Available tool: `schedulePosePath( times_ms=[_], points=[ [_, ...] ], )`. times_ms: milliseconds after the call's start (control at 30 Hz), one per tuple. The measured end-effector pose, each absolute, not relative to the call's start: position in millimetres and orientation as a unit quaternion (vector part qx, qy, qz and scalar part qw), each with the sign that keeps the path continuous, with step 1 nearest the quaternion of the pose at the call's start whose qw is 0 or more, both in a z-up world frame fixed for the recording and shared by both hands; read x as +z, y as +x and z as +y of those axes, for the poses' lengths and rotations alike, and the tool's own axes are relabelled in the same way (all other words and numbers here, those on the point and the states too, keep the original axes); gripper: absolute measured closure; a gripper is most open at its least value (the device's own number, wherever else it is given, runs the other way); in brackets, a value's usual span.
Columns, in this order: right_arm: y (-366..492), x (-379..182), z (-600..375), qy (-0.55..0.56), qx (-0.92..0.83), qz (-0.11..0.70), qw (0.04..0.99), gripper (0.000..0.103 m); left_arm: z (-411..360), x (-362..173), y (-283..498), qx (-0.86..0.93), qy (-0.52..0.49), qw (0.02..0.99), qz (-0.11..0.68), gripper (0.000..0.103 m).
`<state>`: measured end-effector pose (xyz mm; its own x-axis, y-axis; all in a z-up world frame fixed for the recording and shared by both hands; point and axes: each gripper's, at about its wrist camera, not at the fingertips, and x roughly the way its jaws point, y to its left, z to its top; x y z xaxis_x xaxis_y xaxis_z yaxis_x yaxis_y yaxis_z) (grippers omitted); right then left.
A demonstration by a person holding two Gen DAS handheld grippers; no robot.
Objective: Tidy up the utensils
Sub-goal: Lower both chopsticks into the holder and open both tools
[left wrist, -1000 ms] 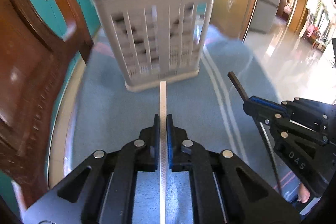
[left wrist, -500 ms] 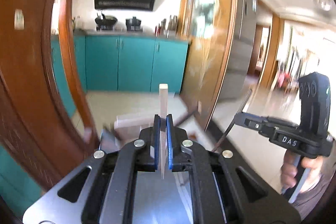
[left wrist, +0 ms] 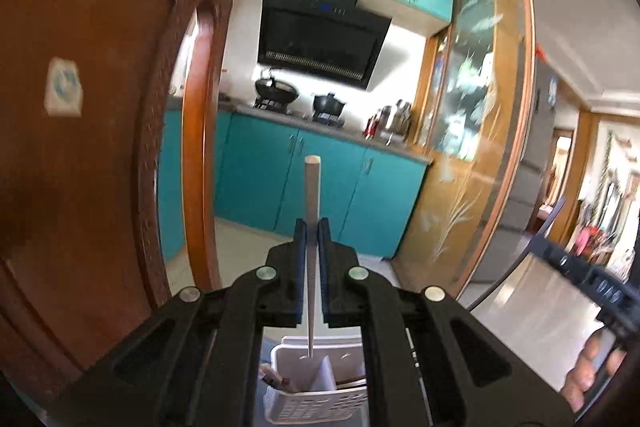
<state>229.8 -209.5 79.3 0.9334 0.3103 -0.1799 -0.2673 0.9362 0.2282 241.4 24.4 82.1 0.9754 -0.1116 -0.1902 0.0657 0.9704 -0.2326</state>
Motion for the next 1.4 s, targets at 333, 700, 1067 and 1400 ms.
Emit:
schedulePosePath(
  times_ms=[333, 700, 1067, 1400],
  points=[
    [237.2, 45.2, -177.5, 0.042, 0.129, 0.131, 0.982, 0.096, 13.8, 51.5, 263.9, -0.024, -0.090, 0.985, 0.148, 0.096],
    [241.9, 35.2, -172.6, 0.037, 0.130, 0.151, 0.979, 0.096, 2.0, 43.0, 254.9, -0.026, -0.068, 0.986, 0.152, 0.076],
    [237.4, 33.1, -181.7, 0.058, 0.132, 0.165, 0.976, 0.090, 5.7, 51.5, 224.6, -0.012, -0.056, 0.991, 0.119, 0.060],
    [174.1, 54.1, -205.4, 0.061, 0.113, 0.089, 0.988, 0.042, -3.2, 47.4, 192.1, 0.014, -0.012, 0.995, 0.096, 0.036]
  ],
)
